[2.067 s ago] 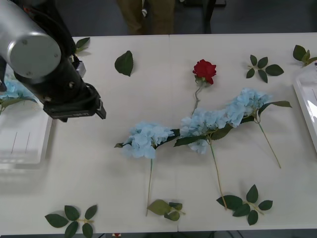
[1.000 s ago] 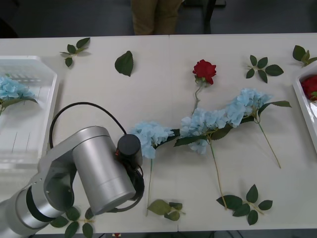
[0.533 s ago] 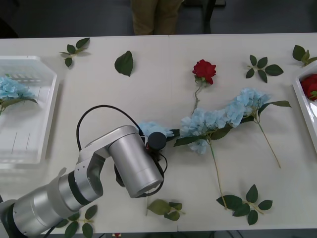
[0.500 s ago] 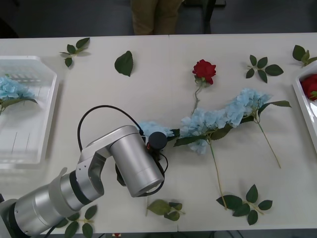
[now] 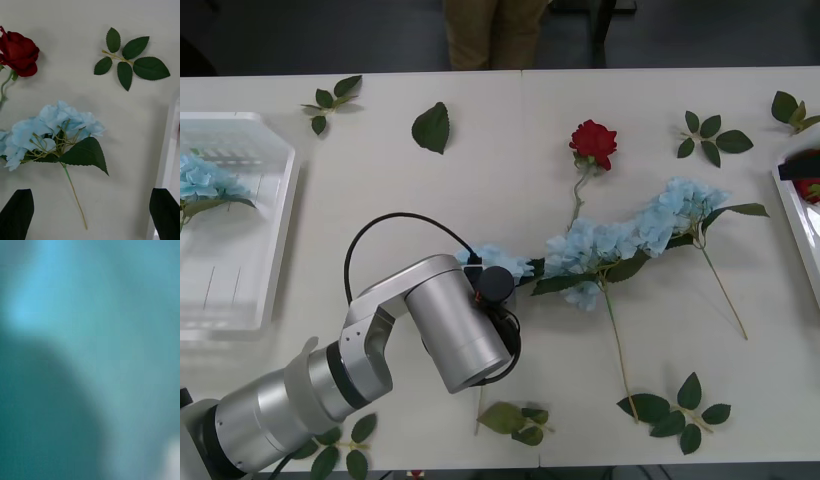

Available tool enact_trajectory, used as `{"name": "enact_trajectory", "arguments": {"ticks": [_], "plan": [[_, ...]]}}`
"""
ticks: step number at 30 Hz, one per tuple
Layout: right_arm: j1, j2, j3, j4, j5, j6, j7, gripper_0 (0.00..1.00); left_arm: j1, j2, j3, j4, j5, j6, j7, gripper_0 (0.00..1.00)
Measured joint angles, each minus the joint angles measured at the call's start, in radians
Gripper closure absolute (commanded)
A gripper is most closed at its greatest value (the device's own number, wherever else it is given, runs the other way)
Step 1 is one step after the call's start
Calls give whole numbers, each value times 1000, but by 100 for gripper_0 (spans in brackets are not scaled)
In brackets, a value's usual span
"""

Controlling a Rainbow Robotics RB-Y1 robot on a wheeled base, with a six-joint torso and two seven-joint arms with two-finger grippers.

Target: Place the red flowers into the right box and the blue flowers into the left box. If a person shows an open palm, hand one flower to the person first, then continue sorting.

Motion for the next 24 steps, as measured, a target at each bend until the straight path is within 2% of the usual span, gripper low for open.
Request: {"name": "enact_trajectory", "arguments": {"ticks": [6, 7, 8, 9, 10, 15, 24], "plan": [[0, -1, 65, -84, 8, -6, -80, 10, -2, 0, -39, 51, -41, -56, 0, 0], [0, -1, 83, -91, 8, -17, -86, 11, -4, 0, -43, 51, -42, -56, 0, 16], [1, -2, 101, -96, 8, -34, -86, 11, -6, 0, -46, 51, -43, -56, 0, 80], [4, -3, 119, -101, 8, -55, -86, 11, -7, 0, -47, 51, -43, -57, 0, 80], [10, -7, 141, -109, 8, -85, -86, 10, -7, 0, -48, 51, -44, -57, 0, 100], [103, -49, 233, -176, 21, -269, -86, 10, -10, 0, -49, 52, -45, -58, 0, 100], [400, -181, 266, -254, 90, -590, -75, 10, -10, 0, -49, 55, -45, -60, 0, 100]]}}
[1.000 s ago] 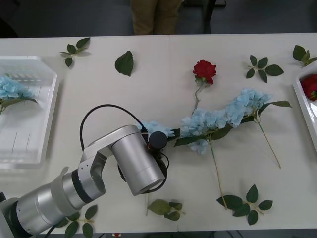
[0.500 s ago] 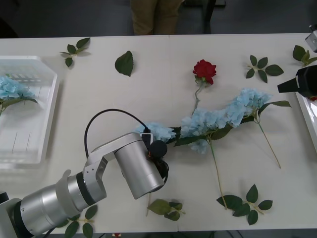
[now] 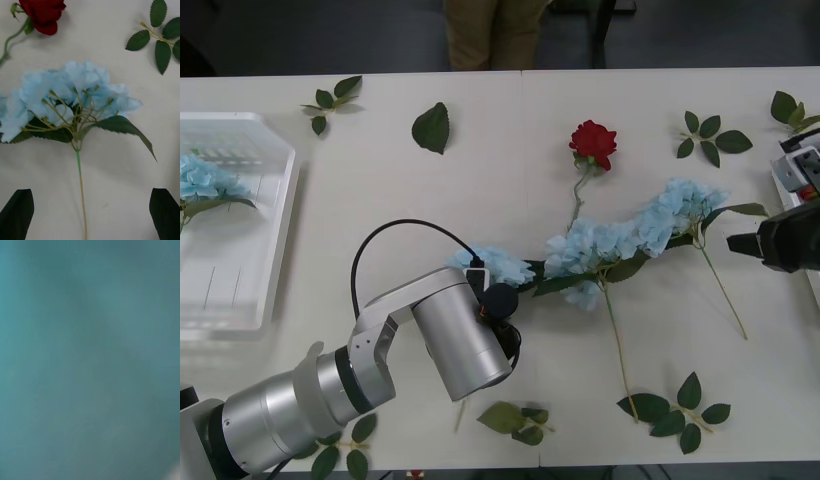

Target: Place the red flowers into the right box and the blue flowers into the left box. If a person shows an open palm, hand one flower to the person first, then continue sorting.

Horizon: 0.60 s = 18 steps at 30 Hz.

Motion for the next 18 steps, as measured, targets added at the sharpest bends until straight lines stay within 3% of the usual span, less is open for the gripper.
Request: {"name": "enact_trajectory", "arguments": {"ticks": [4, 7, 12, 18], "plan": [[89, -22, 0, 2, 60, -84, 14, 10, 0, 0, 0, 1, 0, 0, 0, 100], [104, -22, 18, 14, 105, -120, 14, 10, 0, 0, 0, 1, -1, 0, 0, 100], [77, -5, 119, 79, 185, -206, 14, 10, -12, 49, 0, -37, 27, 1, 0, 100], [-10, 65, 239, 178, 238, -250, 14, 10, -95, 261, -1, -153, 229, 11, 0, 100]]}}
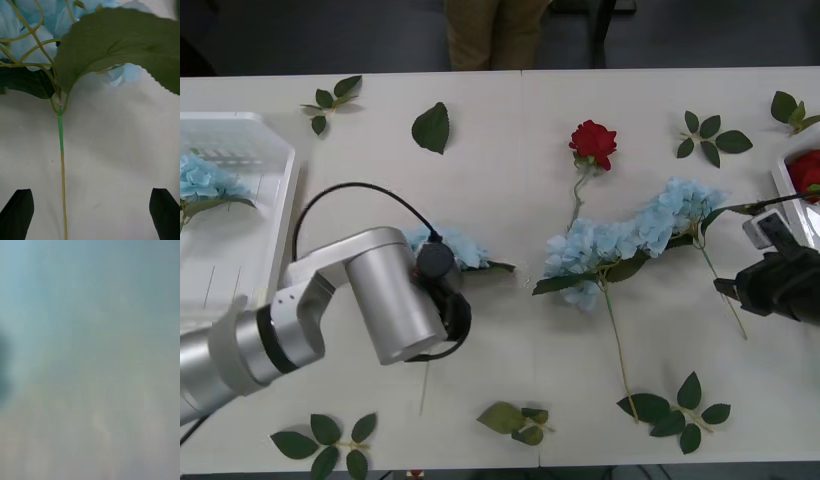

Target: Place the red flowers into the right box and the blue flowers into the left box. If a person shows an open palm, hand one flower to the person first, then continue sorting.

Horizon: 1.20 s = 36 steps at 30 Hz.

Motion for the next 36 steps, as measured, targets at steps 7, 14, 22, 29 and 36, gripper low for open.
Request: {"name": "enact_trajectory", "arguments": {"ticks": [7, 14, 22, 29, 36], "plan": [[-72, 59, 58, 32, 35, -4, 0, 10, -108, 294, 54, -101, 305, 15, 0, 100], [-117, 113, 64, 60, 61, 37, 0, 10, -115, 572, 306, -156, 571, 23, -26, 100], [-174, 183, 75, 138, 81, 38, 0, 27, -110, 746, 482, 4, 697, 21, -408, 100], [-198, 203, 92, 168, 93, 38, 0, 100, -17, 746, 655, 263, 737, -29, -627, 100], [-202, 203, 96, 170, 93, 38, 0, 100, 82, 746, 684, 437, 748, -174, -1097, 100]]}}
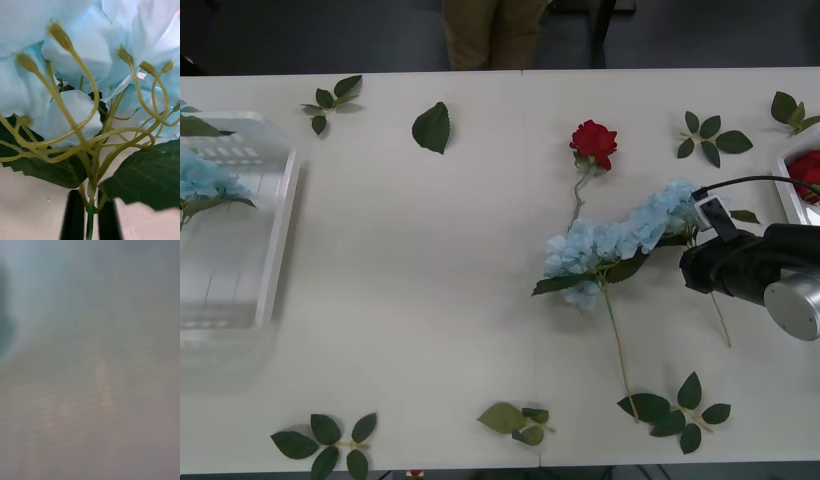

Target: Place the red flowers into the right box and the blue flowers into the left box. If a person shows an open palm, hand one flower to the person first, then continue sorting.

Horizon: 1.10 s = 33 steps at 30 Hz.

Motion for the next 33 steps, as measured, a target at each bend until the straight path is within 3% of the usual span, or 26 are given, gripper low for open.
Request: {"name": "enact_trajectory", "arguments": {"ticks": [9, 14, 21, 22, 23, 24, 25, 26, 33], "plan": [[1, -6, -44, -49, -98, 4, 0, 100, 139, -44, 0, 110, 22, -246, 0, 100], [11, -22, -180, -218, -270, 171, 0, 100, 160, -134, 0, 195, 21, -299, 0, 100], [4, -15, -297, -396, -454, 240, -32, 100, 163, -218, 0, 268, 20, -367, -20, 100], [-7, -7, -297, -404, -485, 240, -54, 100, 163, -226, 0, 279, 20, -379, -44, 93], [-19, 5, -297, -406, -512, 240, -67, 100, 163, -231, 0, 290, 20, -388, -76, 67], [-32, 22, -297, -406, -533, 240, -77, 100, 163, -234, 0, 298, 20, -393, -110, 27], [-46, 40, -297, -406, -545, 240, -79, 100, 163, -235, 0, 302, 20, -396, -146, 8], [-62, 62, -297, -406, -549, 239, -79, 100, 163, -235, 0, 305, 20, -396, -178, 0], [-209, 216, -234, -399, -429, 207, -79, 100, 164, -235, 0, 306, 20, -397, -207, 0]]}}
